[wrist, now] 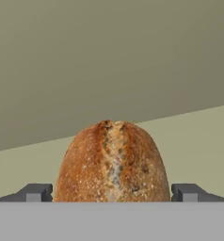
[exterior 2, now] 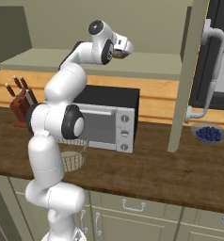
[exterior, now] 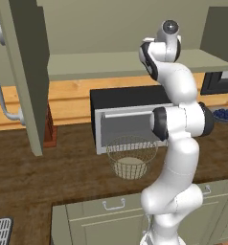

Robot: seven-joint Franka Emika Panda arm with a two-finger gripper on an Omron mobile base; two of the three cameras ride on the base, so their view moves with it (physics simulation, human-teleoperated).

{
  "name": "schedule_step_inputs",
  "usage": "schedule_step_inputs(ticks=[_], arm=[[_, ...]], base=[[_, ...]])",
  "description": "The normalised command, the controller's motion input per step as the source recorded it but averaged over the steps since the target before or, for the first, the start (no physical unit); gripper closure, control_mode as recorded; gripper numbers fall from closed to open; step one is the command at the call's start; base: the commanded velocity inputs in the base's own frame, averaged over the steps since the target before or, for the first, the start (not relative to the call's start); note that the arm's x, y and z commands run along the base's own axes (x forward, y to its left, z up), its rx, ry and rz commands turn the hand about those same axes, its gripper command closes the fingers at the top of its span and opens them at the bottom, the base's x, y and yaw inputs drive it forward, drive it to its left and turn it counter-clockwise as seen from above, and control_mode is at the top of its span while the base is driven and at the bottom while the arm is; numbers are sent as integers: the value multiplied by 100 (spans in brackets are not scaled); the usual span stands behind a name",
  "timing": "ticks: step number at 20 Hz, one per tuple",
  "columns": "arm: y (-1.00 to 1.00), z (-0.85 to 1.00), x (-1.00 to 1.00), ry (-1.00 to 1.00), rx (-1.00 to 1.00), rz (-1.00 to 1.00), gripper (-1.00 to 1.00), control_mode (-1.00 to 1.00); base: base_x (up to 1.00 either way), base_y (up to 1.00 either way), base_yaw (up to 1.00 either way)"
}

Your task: Open the cabinet, pick up the bread from the cabinet and place it in the basket. Then move the basket to the dining counter.

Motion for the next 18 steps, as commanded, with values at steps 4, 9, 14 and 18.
schedule_step_inputs(ticks=[4, 9, 14, 18], arm=[[0, -11, 0, -2, 0, 2, 100, -100], [21, -12, -1, -26, -4, 5, 100, -100], [13, -2, -25, -19, -2, 1, 100, -100], [2, 29, -87, -2, 0, 0, 100, -100]], base=[[0, 0, 0], [0, 0, 0], [0, 0, 0], [0, 0, 0]])
